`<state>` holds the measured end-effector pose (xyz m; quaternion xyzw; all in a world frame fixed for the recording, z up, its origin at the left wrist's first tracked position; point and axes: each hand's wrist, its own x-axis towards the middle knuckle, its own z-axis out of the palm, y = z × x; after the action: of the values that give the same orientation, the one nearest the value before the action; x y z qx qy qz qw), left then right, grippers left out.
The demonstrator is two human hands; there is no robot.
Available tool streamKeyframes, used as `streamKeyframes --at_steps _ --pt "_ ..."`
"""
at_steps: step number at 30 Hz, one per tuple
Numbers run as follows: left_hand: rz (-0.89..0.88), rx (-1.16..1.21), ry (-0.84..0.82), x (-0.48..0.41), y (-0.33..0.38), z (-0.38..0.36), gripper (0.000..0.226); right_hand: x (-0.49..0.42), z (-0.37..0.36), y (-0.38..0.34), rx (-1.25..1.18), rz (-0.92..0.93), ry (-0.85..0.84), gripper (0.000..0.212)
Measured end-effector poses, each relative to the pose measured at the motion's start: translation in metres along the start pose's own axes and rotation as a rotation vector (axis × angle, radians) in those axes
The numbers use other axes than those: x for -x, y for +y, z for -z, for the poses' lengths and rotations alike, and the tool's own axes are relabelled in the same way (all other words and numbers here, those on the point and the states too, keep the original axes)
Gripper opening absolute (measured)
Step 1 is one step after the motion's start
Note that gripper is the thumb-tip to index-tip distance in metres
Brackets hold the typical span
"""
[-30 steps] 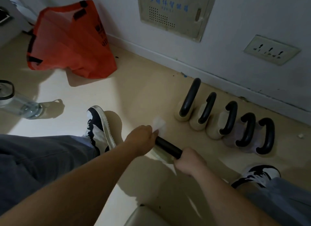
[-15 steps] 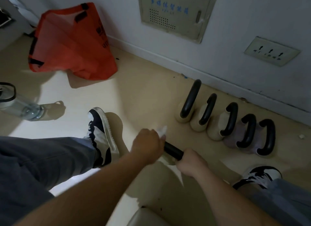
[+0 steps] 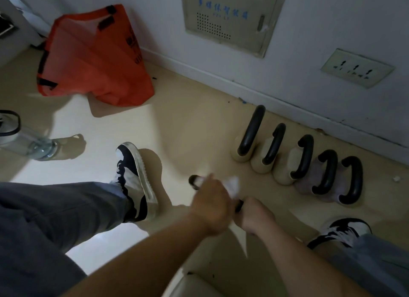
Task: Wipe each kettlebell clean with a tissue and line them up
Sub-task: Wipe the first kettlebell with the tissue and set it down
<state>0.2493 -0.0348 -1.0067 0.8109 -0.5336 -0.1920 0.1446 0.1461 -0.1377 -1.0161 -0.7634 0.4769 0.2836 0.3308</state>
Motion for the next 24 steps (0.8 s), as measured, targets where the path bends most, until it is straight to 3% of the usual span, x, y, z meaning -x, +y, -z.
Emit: streamKeyframes --at_steps 2,4,5,7,9,11,14,15,17,18,19,21,24 --pt "-0.183 0.083 0.030 0.007 0.014 -0.008 0.035 0.001 -0.003 -0.003 -0.020 -0.023 -0.028 0.026" --pt "-0.227 0.027 -0.035 0.000 -0.010 0.000 0.031 -0.001 -0.005 -0.002 -0.077 -0.006 0.018 0.017" --pt "-0.171 -0.041 -0.058 -0.005 -0.030 0.005 0.032 -0.002 -0.007 0.001 -0.061 0.018 0.027 0.018" --pt "0.114 -0.062 -0.040 -0.012 -0.061 0.022 0.037 -0.004 -0.009 0.003 -0.010 0.013 -0.008 0.029" --pt "0.312 -0.085 -0.009 -0.012 -0.057 0.028 0.042 -0.003 -0.004 0.002 0.004 -0.004 -0.026 0.034" --pt "0.259 -0.130 0.036 -0.007 -0.021 0.011 0.040 -0.005 0.000 -0.002 0.010 -0.016 -0.002 0.028" --pt "-0.049 0.120 0.060 0.014 0.019 -0.015 0.036 -0.003 -0.011 0.003 -0.107 -0.098 0.007 0.019" --pt "-0.143 0.128 0.049 0.013 0.013 -0.015 0.032 -0.005 -0.018 0.017 -0.203 -0.116 -0.036 0.024" --pt "-0.151 0.053 -0.042 0.005 -0.011 0.003 0.028 -0.001 -0.017 0.027 -0.156 -0.145 -0.036 0.036" --pt "-0.065 0.026 -0.059 0.001 -0.025 0.014 0.027 0.000 -0.017 0.024 0.041 -0.086 0.023 0.027" --pt "0.056 0.017 -0.032 -0.004 -0.036 0.025 0.027 -0.004 -0.015 0.016 0.001 -0.056 0.070 0.021" --pt "0.270 0.020 0.014 -0.010 -0.046 0.034 0.031 0.000 -0.007 0.004 0.045 0.014 -0.019 0.032" --pt "0.241 -0.049 0.012 -0.005 -0.008 0.013 0.033 -0.004 -0.002 0.002 0.125 0.018 0.019 0.032"
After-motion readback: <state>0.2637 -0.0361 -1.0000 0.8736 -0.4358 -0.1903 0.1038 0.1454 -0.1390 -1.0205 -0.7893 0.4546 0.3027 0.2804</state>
